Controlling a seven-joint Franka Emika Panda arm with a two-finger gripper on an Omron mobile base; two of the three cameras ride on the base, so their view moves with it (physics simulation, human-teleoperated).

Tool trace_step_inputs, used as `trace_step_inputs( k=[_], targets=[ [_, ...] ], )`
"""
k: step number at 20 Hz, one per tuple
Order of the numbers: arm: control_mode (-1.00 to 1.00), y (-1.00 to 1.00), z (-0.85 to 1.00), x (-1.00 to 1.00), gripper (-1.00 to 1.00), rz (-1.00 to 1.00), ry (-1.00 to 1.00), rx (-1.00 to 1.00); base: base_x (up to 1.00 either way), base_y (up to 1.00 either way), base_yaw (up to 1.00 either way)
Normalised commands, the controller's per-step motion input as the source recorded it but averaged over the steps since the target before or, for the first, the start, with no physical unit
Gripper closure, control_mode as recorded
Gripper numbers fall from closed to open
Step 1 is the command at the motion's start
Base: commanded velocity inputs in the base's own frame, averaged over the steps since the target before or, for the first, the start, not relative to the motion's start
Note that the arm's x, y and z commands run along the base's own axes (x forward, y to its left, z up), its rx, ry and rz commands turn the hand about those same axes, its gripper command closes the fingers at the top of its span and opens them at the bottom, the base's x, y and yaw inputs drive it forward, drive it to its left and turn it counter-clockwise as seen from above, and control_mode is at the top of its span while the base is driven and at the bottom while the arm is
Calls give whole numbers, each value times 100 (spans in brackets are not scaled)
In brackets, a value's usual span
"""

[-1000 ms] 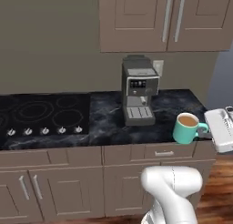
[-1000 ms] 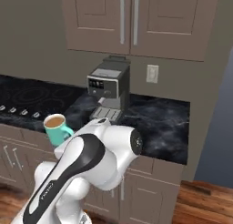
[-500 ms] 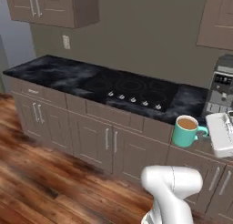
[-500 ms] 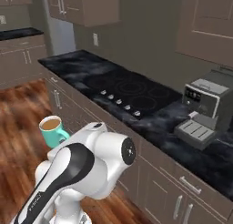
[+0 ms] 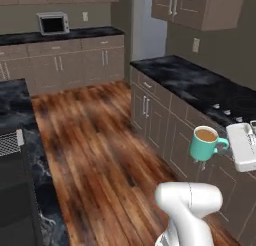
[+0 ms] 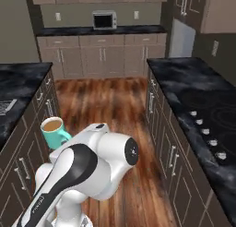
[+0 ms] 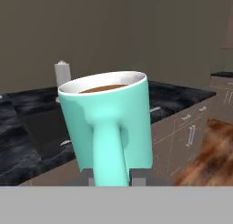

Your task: Pick up the brewed coffee from the coffee machine and place it next to the breakfast plate on the dining counter.

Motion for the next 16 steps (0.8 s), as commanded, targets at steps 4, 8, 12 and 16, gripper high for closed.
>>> trace_step_inputs(
  k=[4, 8, 12, 16],
  targets=[
    [100, 0, 0, 0, 100, 0, 0, 0, 14, 5, 89],
    [100, 0, 0, 0, 100, 0, 0, 0, -32, 30, 84],
    [100, 0, 0, 0, 100, 0, 0, 0, -59, 59, 77],
    [100, 0, 0, 0, 100, 0, 0, 0, -59, 73, 76]
  ],
)
